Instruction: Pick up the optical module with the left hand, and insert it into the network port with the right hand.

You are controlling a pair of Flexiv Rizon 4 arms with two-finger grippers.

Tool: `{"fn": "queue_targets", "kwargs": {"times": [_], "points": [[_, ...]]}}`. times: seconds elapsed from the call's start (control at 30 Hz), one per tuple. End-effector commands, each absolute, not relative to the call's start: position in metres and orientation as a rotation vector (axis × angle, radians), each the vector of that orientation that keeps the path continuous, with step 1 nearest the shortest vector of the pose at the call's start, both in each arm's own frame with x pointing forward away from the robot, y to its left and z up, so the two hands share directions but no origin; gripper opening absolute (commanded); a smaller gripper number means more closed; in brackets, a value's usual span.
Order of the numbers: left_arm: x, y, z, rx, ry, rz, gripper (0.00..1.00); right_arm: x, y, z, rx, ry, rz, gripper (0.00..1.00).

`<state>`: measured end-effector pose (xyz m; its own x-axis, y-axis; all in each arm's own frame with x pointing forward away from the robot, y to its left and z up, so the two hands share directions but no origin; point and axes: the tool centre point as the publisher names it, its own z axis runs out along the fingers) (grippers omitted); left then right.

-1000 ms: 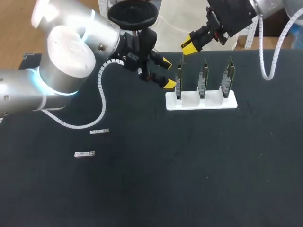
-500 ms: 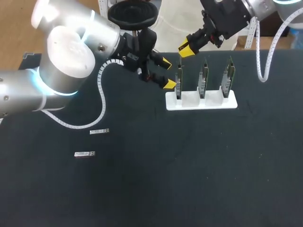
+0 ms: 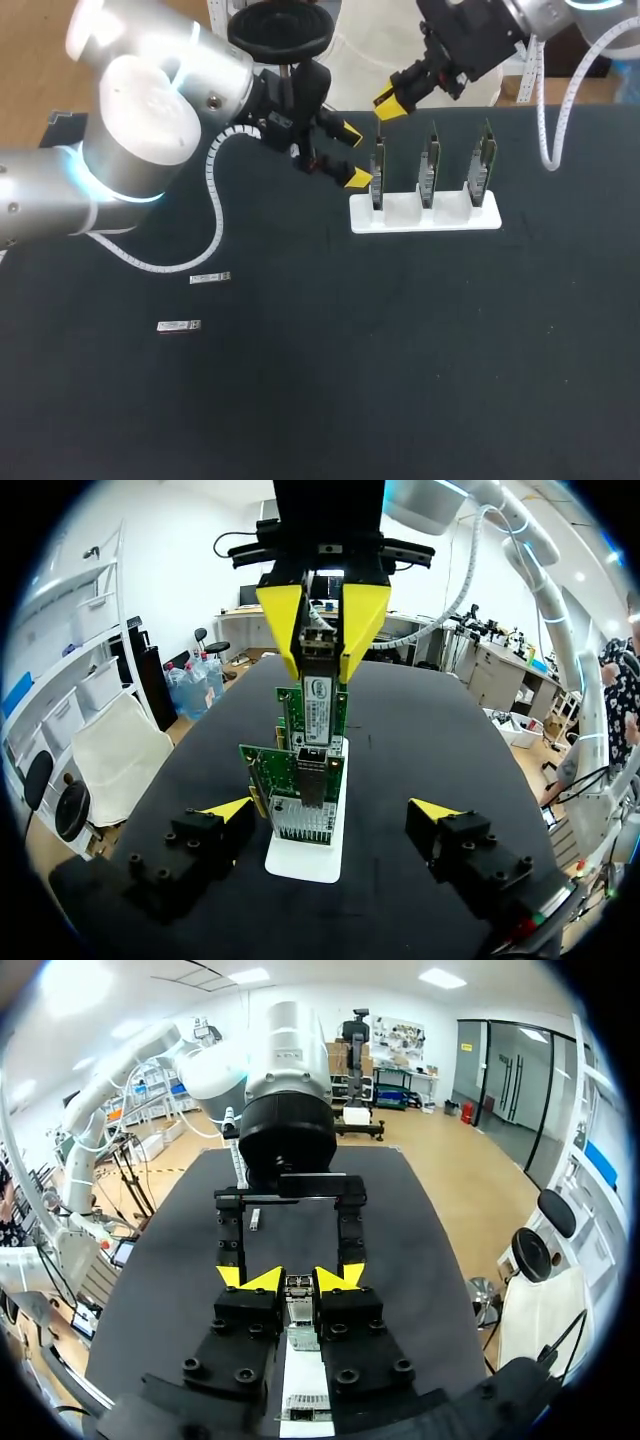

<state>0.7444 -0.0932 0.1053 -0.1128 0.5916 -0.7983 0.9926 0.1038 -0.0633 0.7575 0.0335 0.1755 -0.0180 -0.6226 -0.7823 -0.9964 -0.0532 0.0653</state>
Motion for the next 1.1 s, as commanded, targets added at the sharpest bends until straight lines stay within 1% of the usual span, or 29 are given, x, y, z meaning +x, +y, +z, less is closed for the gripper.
{"fn": "queue_targets", "kwargs": {"times": [0.03, 1.1], "points": [[0.745, -0.094, 0.106, 1.554, 1.783, -0.842, 1.00, 0.763, 0.036, 0.171, -1.737, 1.680, 0.929, 0.00], [0.745, -0.094, 0.106, 1.554, 1.783, -0.842, 1.00, 0.755, 0.035, 0.170, -1.707, 1.648, 0.940, 0.00]]}}
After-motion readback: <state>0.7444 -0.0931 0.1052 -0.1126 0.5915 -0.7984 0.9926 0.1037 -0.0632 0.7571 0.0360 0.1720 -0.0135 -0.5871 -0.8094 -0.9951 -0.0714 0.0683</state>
